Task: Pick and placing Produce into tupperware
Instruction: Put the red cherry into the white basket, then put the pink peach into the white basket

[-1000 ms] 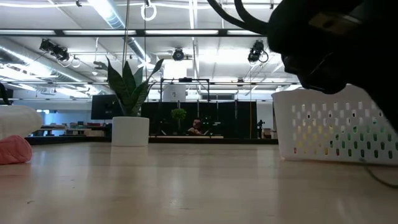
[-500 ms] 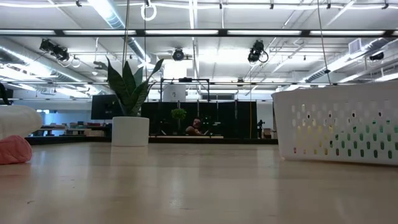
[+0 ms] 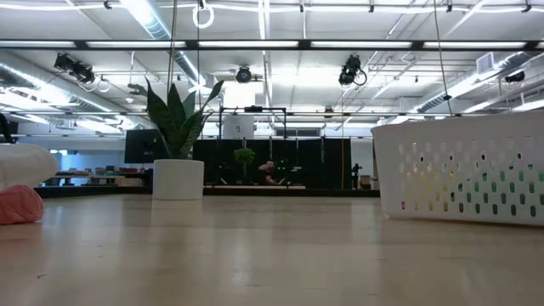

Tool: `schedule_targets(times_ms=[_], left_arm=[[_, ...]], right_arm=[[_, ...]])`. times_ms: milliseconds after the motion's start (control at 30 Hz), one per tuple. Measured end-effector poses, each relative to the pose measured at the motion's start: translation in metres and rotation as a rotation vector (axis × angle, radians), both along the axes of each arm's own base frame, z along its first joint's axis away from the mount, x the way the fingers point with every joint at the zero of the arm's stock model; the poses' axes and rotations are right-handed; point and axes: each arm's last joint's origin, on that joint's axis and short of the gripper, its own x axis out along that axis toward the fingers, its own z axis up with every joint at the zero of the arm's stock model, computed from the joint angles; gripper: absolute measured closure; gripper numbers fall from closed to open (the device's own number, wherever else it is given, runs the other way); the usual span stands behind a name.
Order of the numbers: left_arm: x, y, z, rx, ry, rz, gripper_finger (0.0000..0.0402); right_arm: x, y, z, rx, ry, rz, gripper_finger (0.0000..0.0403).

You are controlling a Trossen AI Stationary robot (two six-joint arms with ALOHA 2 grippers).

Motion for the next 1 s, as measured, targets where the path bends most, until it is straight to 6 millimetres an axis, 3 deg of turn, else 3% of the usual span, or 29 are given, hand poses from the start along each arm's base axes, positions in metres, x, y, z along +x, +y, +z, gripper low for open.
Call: schedule_targets(times_ms=[167,333,600,800,1000], left_arm=[[-0.006,-0.007,0.0,0.006,0.025,0.135,0.031],[-0.009,-0.011,0.0,0.026,0.026,0.258,0.0308],[-0.014,-0.017,0.0,0.028,0.041,0.343,0.0292],[-0.013,-0.016,0.0,0.028,0.039,0.336,0.0281],[-0.008,-0.009,0.0,0.027,0.032,0.303,0.0268]], right_arm=[[-0.023,-0.025,-0.045,0.047,0.181,0.015,0.0385],[-0.033,-0.037,-0.089,0.109,0.105,0.112,0.0374],[-0.049,-0.059,-0.14,0.06,0.207,0.193,0.0306],[-0.05,-0.067,-0.146,0.072,0.236,0.165,0.0255],[-0.036,-0.061,-0.123,0.092,0.136,0.241,0.0229]])
